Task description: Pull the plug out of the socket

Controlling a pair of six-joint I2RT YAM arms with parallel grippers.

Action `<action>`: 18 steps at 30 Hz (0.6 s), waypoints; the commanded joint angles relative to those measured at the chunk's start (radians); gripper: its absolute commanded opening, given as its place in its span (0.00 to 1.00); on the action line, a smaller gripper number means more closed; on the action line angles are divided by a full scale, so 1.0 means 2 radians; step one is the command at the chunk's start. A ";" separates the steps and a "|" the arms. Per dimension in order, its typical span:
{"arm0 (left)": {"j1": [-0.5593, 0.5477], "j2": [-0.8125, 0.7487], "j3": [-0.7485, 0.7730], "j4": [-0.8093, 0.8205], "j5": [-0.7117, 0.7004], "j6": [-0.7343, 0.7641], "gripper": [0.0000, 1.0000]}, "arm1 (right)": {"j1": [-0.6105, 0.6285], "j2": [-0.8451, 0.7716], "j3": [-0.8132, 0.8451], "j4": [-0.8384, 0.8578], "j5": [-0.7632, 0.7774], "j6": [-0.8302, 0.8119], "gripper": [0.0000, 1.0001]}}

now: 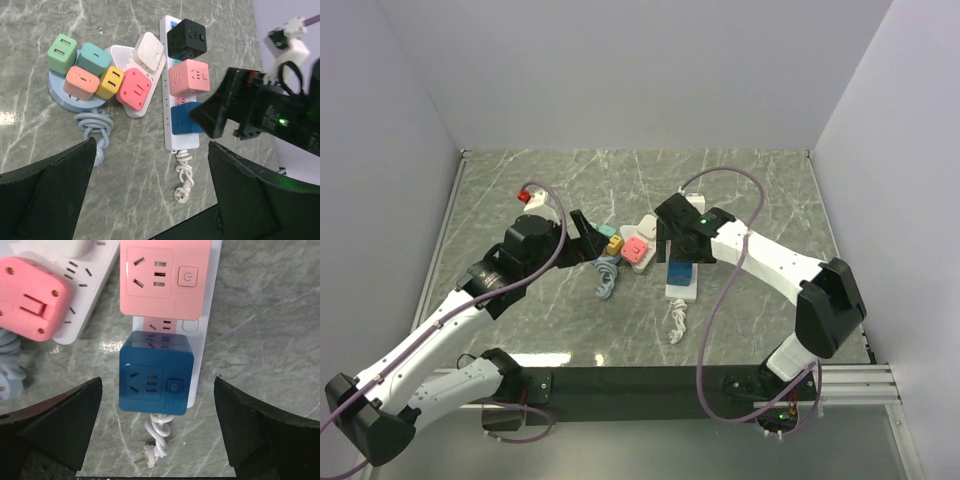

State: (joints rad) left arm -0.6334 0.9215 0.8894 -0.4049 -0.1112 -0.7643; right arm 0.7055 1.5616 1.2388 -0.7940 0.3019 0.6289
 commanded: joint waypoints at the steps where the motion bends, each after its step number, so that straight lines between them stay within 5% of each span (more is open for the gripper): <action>1: 0.002 -0.027 -0.017 0.009 0.005 -0.023 0.99 | 0.003 0.018 0.006 0.016 0.006 0.019 0.97; 4: 0.003 -0.037 -0.031 0.009 0.004 -0.029 0.99 | 0.005 0.039 -0.005 0.027 -0.001 0.031 0.94; 9: 0.003 -0.039 -0.054 0.020 0.015 -0.039 0.99 | 0.004 0.053 -0.037 0.086 -0.041 0.028 0.75; 13: 0.002 -0.030 -0.066 0.036 0.036 -0.044 0.99 | 0.003 0.064 -0.053 0.106 -0.065 0.026 0.44; 14: 0.003 -0.027 -0.068 0.041 0.039 -0.047 0.99 | 0.002 0.060 -0.061 0.120 -0.073 0.025 0.24; 16: 0.002 -0.017 -0.080 0.067 0.063 -0.050 0.99 | 0.000 0.029 -0.093 0.157 -0.107 0.015 0.00; 18: 0.002 -0.007 -0.091 0.098 0.083 -0.053 0.99 | -0.005 -0.014 -0.118 0.184 -0.149 -0.001 0.00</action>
State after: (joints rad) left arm -0.6315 0.8848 0.7322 -0.3325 -0.0280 -0.8478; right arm 0.7017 1.5982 1.0889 -0.5789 0.2314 0.6441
